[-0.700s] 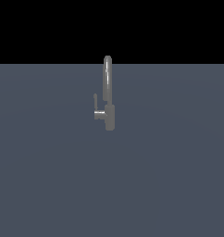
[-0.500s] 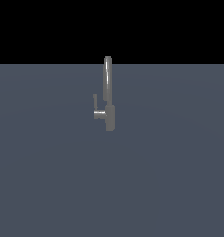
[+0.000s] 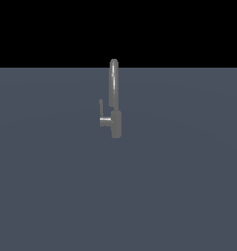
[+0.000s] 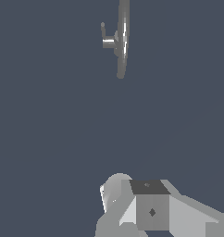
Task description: Turn on the faucet by rotating a designated handle.
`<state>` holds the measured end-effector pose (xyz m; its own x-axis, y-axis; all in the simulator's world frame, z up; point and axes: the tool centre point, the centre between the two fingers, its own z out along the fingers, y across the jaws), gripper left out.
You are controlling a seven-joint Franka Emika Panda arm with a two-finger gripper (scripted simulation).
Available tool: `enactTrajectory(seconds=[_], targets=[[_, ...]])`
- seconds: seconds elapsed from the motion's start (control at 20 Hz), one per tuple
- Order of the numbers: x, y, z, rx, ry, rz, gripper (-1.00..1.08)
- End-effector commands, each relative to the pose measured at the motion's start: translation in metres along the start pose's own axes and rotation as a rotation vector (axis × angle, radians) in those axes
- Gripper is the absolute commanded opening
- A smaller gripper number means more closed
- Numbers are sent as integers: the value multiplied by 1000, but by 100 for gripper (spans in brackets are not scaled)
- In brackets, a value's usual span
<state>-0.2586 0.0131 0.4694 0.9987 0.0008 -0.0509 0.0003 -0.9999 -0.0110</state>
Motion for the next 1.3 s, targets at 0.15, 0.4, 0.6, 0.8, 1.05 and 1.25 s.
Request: enactTrajectory(seconds=[0.15, 0.4, 0.6, 0.8, 1.05, 1.25], targets=[[1, -1, -5, -5, 15, 18, -100], [2, -4, -18, -18, 55, 67, -100], [4, -8, -33, -34, 106, 127, -100], [7, -16, -53, -57, 172, 207, -100], [11, -31, -81, -95, 274, 330, -100], [17, -47, -101, -127, 356, 428, -100]])
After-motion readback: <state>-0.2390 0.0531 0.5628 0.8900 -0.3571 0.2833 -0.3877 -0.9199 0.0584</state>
